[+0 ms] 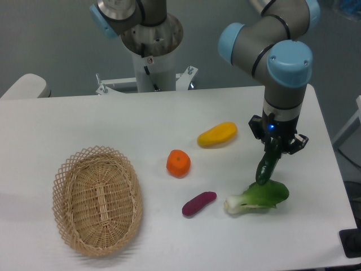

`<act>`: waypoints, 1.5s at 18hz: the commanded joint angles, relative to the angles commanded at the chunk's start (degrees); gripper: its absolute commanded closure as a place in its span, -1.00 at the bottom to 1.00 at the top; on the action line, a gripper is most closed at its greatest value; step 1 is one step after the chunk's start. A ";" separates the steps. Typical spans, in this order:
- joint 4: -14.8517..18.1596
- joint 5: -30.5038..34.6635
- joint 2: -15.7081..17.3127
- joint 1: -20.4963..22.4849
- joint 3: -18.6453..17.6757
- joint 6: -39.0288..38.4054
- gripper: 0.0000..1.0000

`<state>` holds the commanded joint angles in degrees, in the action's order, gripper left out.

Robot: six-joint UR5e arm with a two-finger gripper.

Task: Place the cucumber on the table
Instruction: 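Carry the held green cucumber toward the orange tangerine with the gripper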

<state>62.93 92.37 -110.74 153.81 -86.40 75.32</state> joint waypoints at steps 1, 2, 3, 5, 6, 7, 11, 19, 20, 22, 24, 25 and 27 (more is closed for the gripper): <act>0.00 0.00 0.09 0.09 -0.44 0.09 0.43; -0.09 0.00 0.09 0.09 -0.61 0.35 0.43; 0.00 0.00 0.09 0.09 -0.62 0.87 0.43; -0.09 0.09 0.09 0.09 -0.97 0.97 0.43; -0.09 0.09 0.18 0.09 -1.49 0.97 0.43; -0.09 0.09 0.18 0.00 -2.02 0.88 0.43; -4.38 0.09 0.44 -0.44 -5.96 0.52 0.43; -6.50 0.09 2.28 -4.83 -13.79 -10.53 0.43; -6.50 0.09 2.29 -5.79 -14.23 -12.55 0.42; -6.42 0.00 2.11 -7.37 -14.50 -15.89 0.41; -6.42 0.00 1.67 -9.04 -15.64 -16.44 0.41; -6.50 0.00 1.50 -9.49 -15.82 -16.09 0.41; -6.59 -0.26 0.97 -10.02 -15.91 -15.12 0.41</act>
<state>56.34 92.11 -109.77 143.79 -102.30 60.20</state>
